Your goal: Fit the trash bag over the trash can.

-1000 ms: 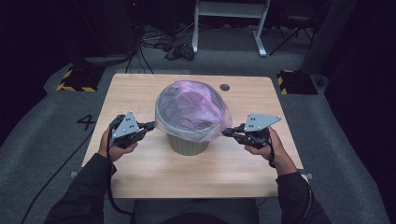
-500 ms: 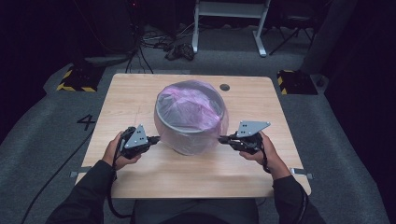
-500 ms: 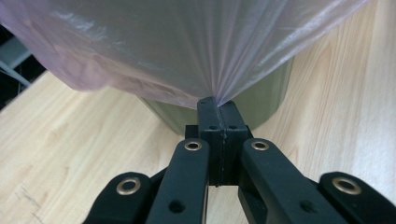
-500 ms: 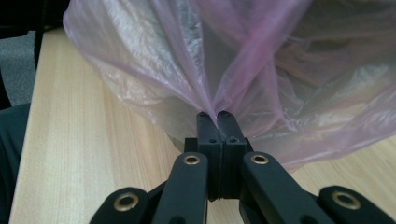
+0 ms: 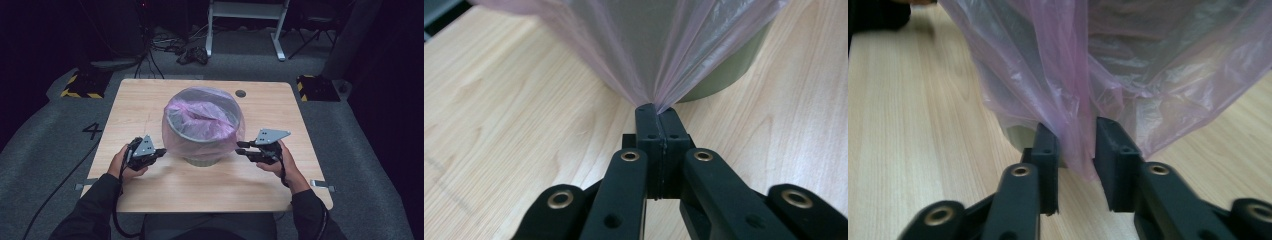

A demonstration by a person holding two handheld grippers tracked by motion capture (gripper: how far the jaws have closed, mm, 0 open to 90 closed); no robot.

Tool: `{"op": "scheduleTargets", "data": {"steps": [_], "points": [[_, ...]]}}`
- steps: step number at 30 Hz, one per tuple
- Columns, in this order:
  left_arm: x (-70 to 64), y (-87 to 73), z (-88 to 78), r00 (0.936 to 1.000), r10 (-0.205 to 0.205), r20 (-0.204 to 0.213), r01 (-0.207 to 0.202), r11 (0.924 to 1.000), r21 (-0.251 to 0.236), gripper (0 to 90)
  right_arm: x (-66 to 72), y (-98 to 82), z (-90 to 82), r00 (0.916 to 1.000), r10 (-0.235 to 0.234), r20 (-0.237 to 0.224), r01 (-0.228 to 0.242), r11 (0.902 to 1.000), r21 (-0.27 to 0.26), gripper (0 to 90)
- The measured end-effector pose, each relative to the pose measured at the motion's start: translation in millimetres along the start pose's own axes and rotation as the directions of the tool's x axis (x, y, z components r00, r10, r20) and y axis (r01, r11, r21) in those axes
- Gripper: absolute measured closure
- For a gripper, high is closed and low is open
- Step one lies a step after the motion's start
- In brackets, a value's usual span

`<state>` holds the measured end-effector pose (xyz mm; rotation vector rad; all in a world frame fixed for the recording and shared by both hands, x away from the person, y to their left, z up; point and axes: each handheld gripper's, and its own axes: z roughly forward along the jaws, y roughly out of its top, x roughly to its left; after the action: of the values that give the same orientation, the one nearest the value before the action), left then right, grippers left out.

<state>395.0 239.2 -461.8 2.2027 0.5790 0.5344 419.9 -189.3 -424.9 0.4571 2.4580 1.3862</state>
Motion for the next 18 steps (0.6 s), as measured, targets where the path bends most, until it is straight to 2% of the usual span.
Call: {"op": "scheduleTargets", "data": {"steps": [1,3,6,7,10,12,15,17,18], "points": [[1.6,-1.7,-2.8,0.9996,-0.024,-0.011,0.024,0.9997,-0.003,72.9,1.1,0.8,-6.1,0.9999,-0.006,-0.012,0.006,0.9997,-0.024,65.7],[5.1,-5.1,-8.9,0.9984,-0.055,-0.013,0.055,0.9981,-0.027,61.2,2.9,3.2,-14.2,0.9998,-0.011,-0.019,0.010,0.9993,-0.036,54.3],[11.2,-9.3,-20.0,0.9895,-0.144,-0.012,0.144,0.9883,-0.051,35.1,5.4,9.3,-27.9,0.9995,-0.029,-0.011,0.028,0.9984,-0.049,41.7],[11.6,-10.7,-24.6,0.9858,-0.167,-0.014,0.166,0.9834,-0.074,30.0,6.1,11.3,-33.0,0.9994,-0.031,-0.013,0.030,0.9974,-0.065,38.4],[11.8,-10.6,-37.1,0.9774,-0.212,-0.004,0.209,0.9678,-0.140,21.7,6.1,17.9,-47.3,0.9994,-0.034,-0.009,0.032,0.9935,-0.109,34.2],[12.6,-6.0,-44.4,0.9759,-0.217,-0.025,0.209,0.9622,-0.175,21.4,5.0,23.1,-55.6,0.9995,-0.031,0.008,0.032,0.9902,-0.136,31.5],[20.1,3.9,-51.1,0.9679,-0.244,-0.059,0.225,0.9462,-0.233,22.5,2.4,36.8,-65.9,0.9985,-0.035,0.043,0.042,0.9836,-0.176,34.2],[29.1,10.8,-51.6,0.9625,-0.268,-0.040,0.248,0.9308,-0.268,24.8,1.1,51.3,-69.4,0.9967,-0.041,0.070,0.054,0.9799,-0.192,40.1],[33.5,14.7,-50.1,0.9617,-0.272,-0.031,0.253,0.9263,-0.279,25.1,0.3,59.7,-69.4,0.9959,-0.050,0.075,0.064,0.9776,-0.200,40.8]]}}
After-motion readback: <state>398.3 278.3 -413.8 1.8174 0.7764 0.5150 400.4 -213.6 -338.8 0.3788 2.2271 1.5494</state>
